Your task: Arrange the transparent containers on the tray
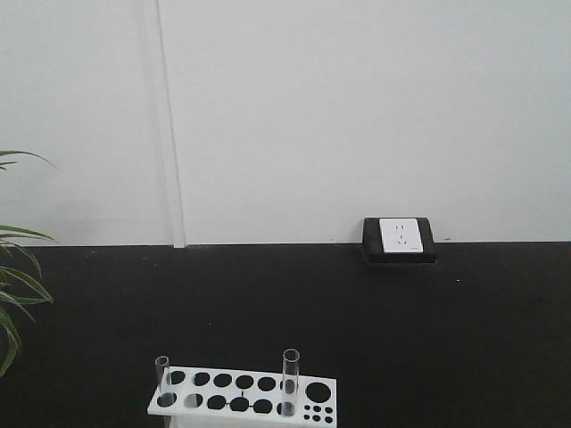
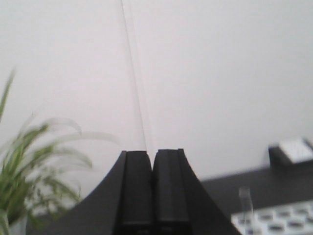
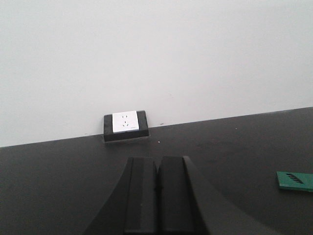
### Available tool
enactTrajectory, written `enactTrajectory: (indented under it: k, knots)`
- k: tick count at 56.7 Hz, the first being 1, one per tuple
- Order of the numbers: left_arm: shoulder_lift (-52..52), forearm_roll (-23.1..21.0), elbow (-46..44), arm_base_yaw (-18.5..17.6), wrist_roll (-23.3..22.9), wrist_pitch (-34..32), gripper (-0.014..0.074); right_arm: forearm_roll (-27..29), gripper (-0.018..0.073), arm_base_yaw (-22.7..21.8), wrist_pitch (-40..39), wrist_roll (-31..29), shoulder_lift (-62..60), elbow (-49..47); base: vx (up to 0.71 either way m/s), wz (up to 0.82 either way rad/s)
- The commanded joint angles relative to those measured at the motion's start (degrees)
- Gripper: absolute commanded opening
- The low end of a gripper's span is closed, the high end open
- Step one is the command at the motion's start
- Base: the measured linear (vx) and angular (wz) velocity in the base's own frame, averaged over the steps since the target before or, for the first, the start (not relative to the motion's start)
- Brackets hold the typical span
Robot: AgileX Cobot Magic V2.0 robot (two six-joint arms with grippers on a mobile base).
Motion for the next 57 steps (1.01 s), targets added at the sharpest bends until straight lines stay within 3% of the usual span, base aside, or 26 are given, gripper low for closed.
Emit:
enactTrajectory:
  k: [1, 13, 19, 33, 49, 57]
  knots:
    - [-1.3, -0.2, -2.8, -0.2, -0.9, -5.0, 0.0000, -0.1, -0.0011, -0.2, -5.3, -0.1, -0.2, -5.2, 0.00, 0.00]
    - [4.5, -0.2, -19.4, -0.2, -0.2, 2.3, 0.0000, -2.3, -0.0011, -0.2, -3.8, -0.5, 6.8, -23.8, 0.00, 0.00]
    - [15.0, -0.2, -28.7, -0.2, -0.5, 3.7, 0.0000, -5.0, -0.0011, -0.1, -4.0, -0.5, 16.1, -34.8, 0.00, 0.00]
    - [38.9, -0.2, -45.2, -0.2, -3.8, 2.5, 0.0000, -4.7, -0.0011, 0.0, -4.3, -0.1, 37.2, -52.2, 0.00, 0.00]
    - [51.1, -0.2, -50.5, -0.2, -3.9, 1.1, 0.0004, 1.6, -0.0010, 0.0, -3.8, 0.1, 49.8, -55.2, 0.00, 0.00]
    - [52.8, -0.2, -50.5, -0.2, -3.9, 2.1, 0.0022, 1.6, 0.0012, 0.0, -3.8, 0.1, 51.7, -55.2, 0.00, 0.00]
